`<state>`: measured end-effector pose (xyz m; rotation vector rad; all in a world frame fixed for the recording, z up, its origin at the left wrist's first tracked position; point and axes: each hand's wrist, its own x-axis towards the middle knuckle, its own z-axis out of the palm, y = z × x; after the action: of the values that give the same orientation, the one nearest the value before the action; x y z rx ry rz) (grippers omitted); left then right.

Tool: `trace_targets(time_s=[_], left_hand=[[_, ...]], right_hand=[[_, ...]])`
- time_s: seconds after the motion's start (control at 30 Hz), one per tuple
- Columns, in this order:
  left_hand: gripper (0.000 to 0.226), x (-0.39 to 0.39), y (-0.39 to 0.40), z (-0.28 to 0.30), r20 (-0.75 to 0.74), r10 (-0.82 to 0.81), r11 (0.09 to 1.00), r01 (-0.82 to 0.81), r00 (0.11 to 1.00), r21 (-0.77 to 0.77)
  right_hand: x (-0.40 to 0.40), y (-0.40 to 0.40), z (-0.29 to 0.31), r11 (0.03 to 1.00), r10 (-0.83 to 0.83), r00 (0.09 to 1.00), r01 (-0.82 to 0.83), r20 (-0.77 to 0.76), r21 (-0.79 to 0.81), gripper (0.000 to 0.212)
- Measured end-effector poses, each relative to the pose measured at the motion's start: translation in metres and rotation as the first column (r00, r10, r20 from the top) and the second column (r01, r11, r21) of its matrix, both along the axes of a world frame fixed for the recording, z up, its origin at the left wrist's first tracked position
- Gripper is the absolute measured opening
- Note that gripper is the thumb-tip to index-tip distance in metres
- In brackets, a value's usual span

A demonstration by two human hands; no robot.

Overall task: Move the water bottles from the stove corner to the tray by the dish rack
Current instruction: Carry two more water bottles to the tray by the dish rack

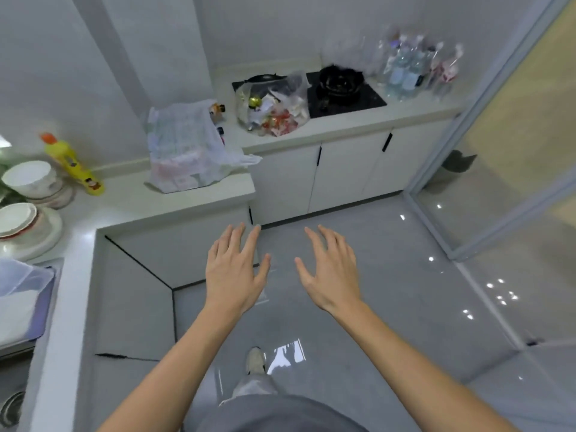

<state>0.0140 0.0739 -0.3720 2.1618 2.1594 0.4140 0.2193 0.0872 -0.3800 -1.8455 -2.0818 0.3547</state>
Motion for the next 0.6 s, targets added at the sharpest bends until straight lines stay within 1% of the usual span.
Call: trace_targets(time_s=[0.13, 0.3, 0.37, 0.6], left_hand=[[0.065, 0.002, 0.079, 0.004, 0.047, -0.113, 0.993, 0.114, 0.992, -0.010], [0.059, 0.023, 0.166, 0.015, 0.052, -0.241, 0.970, 0.241, 0.969, 0.011], [0.058, 0.041, 0.196, 0.016, 0.046, -0.290, 0.957, 0.288, 0.956, 0.040], [0.062, 0.131, 0.294, 0.005, -0.004, -0.431, 0.902, 0.431, 0.902, -0.001]], right_hand=[[0.004, 0.059, 0.009, 0.994, -0.098, 0.995, 0.097, 0.002, 0.039, 0.069], [0.025, 0.114, 0.015, 0.969, -0.236, 0.971, 0.238, -0.024, 0.065, 0.065], [0.040, 0.130, 0.015, 0.955, -0.288, 0.957, 0.289, -0.034, 0.071, 0.066], [0.126, 0.206, 0.008, 0.901, -0.430, 0.902, 0.432, -0.038, 0.049, 0.067]])
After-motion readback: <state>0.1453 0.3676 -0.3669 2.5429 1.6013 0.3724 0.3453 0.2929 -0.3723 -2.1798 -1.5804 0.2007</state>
